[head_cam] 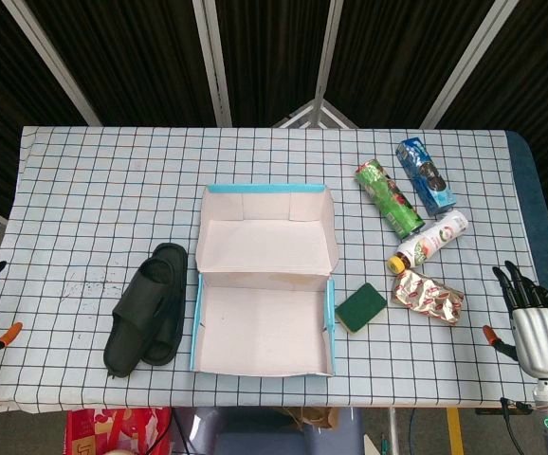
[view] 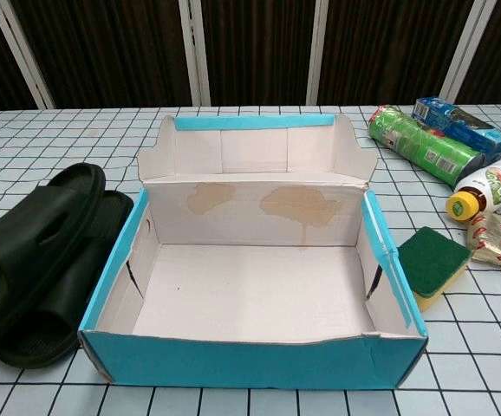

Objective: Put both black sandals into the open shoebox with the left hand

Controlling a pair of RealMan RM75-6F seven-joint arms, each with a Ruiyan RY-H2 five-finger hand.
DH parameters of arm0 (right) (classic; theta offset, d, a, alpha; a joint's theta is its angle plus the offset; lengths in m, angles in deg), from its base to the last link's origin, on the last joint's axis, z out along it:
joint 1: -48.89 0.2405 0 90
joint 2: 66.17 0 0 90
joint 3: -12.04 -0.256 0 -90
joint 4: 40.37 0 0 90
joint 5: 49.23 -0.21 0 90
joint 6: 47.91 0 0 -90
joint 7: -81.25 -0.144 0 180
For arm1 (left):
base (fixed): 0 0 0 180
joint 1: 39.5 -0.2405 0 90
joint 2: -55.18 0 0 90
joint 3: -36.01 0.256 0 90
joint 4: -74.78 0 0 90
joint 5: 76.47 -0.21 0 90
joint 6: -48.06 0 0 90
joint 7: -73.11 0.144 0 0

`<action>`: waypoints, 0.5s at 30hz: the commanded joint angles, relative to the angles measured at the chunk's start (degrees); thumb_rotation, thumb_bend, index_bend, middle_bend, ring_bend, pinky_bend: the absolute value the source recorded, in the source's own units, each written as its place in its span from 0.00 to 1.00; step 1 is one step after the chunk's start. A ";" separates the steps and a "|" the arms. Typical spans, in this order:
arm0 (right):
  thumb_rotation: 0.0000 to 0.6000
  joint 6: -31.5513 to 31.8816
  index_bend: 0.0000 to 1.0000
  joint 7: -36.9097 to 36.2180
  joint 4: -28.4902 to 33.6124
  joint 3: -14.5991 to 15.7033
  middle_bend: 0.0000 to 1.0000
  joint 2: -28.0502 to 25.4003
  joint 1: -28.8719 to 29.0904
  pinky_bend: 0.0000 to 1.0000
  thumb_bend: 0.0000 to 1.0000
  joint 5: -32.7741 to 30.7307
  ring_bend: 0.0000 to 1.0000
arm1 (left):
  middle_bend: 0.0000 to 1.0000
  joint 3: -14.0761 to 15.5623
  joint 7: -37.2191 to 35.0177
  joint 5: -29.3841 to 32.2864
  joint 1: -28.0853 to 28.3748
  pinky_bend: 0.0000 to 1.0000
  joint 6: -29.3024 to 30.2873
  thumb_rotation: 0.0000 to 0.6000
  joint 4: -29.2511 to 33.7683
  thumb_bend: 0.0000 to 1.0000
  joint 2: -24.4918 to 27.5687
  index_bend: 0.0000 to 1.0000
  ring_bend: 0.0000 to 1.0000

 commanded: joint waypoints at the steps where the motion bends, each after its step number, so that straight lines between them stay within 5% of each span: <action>1: 1.00 0.05 0.11 0.04 0.05 0.05 0.07 0.02 -0.14 0.25 0.24 -0.16 0.19 | 0.07 -0.05 0.30 0.14 0.23 0.08 -0.40 1.00 -0.07 0.31 -0.18 0.10 0.00; 15: 1.00 0.60 0.11 -0.22 1.72 0.45 0.07 -0.65 -1.61 0.25 0.24 -1.73 0.19 | 0.05 2.25 4.02 -4.54 2.64 0.08 -3.90 1.00 1.36 0.27 -0.95 0.10 0.00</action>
